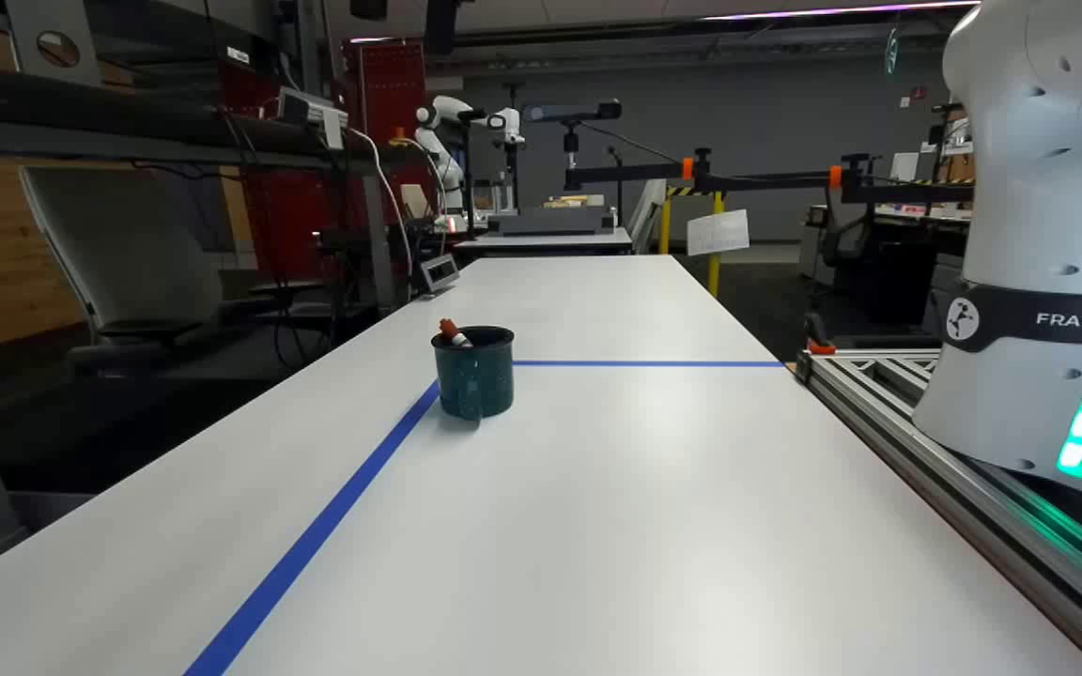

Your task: Take the marker out of the cup

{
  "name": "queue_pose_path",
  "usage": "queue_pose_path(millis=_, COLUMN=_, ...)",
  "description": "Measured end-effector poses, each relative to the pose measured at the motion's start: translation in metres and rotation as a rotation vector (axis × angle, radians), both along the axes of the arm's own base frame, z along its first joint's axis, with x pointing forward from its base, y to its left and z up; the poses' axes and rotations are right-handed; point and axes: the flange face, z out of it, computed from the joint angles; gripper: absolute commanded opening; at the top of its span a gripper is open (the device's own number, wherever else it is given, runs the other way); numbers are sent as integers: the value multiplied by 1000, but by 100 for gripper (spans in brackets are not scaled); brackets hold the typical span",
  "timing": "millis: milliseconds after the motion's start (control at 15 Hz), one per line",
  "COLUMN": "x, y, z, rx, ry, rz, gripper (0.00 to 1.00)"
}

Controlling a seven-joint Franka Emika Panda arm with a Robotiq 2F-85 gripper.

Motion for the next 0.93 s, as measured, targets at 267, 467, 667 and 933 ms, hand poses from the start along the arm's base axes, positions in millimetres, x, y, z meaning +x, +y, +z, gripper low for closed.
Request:
queue_pose_path(millis=267, x=0, y=0, z=2, rx=0, ry=-3, rz=0, gripper=100)
queue_pose_path(millis=467, x=0, y=0, z=2, rx=0, ry=-3, rz=0, gripper=100)
queue_pose_path(millis=667, x=2, y=-2, z=-1, rx=2, ry=-1, rz=-2, gripper=100)
queue_pose_path(millis=933, x=15, y=-27, z=-17, rx=-22, ry=-14, rz=-23, gripper=100)
